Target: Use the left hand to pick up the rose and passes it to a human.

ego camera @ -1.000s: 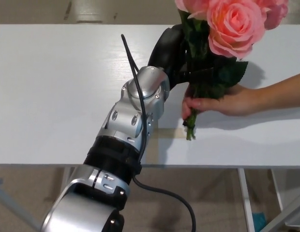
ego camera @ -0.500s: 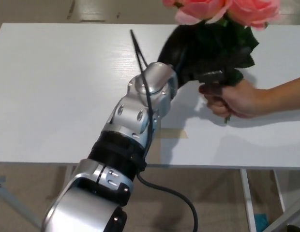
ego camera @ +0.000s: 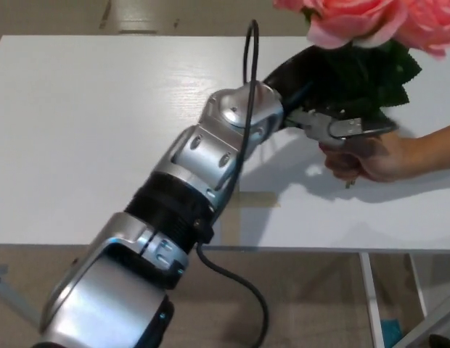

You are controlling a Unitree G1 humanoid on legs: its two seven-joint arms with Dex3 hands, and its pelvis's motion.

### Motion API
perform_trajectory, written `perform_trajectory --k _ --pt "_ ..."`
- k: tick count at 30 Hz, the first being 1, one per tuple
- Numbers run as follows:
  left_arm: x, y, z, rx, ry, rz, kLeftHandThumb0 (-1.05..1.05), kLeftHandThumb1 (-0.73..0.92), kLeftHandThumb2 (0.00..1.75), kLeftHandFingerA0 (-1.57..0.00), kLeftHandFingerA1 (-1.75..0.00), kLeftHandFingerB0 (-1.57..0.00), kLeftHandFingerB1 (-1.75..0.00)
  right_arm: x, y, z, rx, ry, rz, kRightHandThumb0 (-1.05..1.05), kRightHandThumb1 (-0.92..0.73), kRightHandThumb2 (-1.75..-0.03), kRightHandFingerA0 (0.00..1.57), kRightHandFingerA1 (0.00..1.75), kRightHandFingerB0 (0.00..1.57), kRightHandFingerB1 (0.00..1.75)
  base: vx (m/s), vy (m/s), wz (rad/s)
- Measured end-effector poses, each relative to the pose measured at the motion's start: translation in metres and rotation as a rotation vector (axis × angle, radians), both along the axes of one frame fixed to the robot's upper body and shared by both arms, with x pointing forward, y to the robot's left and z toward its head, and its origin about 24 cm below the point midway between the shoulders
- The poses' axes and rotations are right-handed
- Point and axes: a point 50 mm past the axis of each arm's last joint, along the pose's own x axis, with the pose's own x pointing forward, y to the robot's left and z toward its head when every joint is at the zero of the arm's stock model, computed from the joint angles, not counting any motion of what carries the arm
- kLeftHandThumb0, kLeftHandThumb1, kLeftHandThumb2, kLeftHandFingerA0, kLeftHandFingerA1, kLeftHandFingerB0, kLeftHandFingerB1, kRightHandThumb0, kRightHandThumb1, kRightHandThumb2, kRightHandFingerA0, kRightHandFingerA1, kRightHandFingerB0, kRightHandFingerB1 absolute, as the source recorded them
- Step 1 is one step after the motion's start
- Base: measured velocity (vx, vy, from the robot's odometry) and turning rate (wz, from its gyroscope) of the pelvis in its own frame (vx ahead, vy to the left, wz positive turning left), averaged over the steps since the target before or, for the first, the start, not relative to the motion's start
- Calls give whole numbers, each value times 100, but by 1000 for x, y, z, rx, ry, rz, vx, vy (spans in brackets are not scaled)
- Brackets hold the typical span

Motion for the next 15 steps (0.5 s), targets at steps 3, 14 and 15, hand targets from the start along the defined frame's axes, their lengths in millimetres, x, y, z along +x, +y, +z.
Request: perform_trajectory --k 3,14,15 --pt "1 3 2 14 -8 0 -87 47 58 0 0 0 0 0 0 0 0 0 0 -60 -65 -98 53 56 42 51 0 0 0" --pt "13 43 15 65 -38 62 -88 47 58 0 0 0 0 0 0 0 0 0 2 -59 -79 -65 62 42 50 35 0 0 0" --pt "14 45 16 68 -41 65 -88 47 59 0 0 0 0 0 0 0 0 0 2 -59 -79 -65 62 41 50 35 0 0 0"
